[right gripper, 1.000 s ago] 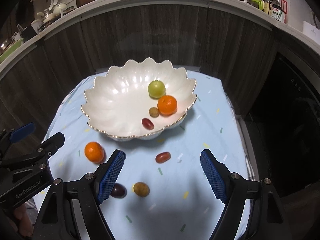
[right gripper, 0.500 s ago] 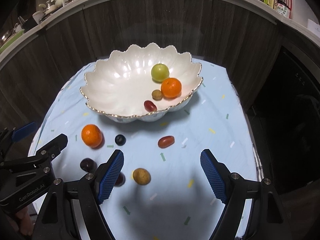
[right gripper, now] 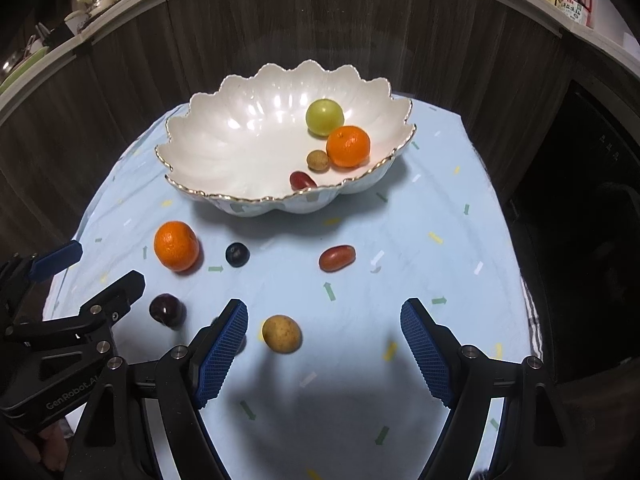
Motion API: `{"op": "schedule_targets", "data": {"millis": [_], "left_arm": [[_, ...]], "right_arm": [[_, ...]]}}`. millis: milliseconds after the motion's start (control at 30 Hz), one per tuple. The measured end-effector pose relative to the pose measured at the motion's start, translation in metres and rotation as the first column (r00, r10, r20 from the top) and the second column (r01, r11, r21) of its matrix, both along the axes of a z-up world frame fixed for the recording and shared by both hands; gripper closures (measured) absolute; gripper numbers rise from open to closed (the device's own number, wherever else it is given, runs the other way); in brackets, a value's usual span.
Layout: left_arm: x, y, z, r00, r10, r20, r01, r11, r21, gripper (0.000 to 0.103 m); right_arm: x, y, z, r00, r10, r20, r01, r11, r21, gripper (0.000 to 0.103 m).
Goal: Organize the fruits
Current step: 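Lower the left gripper onto a dark red cherry while the right gripper approaches a brown fruit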
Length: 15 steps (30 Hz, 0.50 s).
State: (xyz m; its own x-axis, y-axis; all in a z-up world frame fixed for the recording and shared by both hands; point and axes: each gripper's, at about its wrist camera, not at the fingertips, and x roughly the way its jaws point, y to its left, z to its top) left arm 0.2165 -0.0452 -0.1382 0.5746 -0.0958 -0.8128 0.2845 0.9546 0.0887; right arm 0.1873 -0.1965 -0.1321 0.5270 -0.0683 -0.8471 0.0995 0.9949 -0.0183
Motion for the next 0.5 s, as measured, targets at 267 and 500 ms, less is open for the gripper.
{"op": "schedule_targets", "data": {"millis": [267, 500], "left_arm": [[0.000, -0.001, -0.017, 0.999, -0.008, -0.040, 0.008, 1.000, 0.002, 0.023], [0.002, -0.003, -0.028, 0.998, -0.017, -0.062, 0.017, 1.000, 0.004, 0.026]], "right_arm": [[0.002, 0.001, -0.013, 0.999, 0.010, -0.031, -0.010, 1.000, 0.004, 0.023], [0.004, 0.002, -0.024, 0.998, 0.019, -0.054, -0.018, 1.000, 0.012, 0.024]]}}
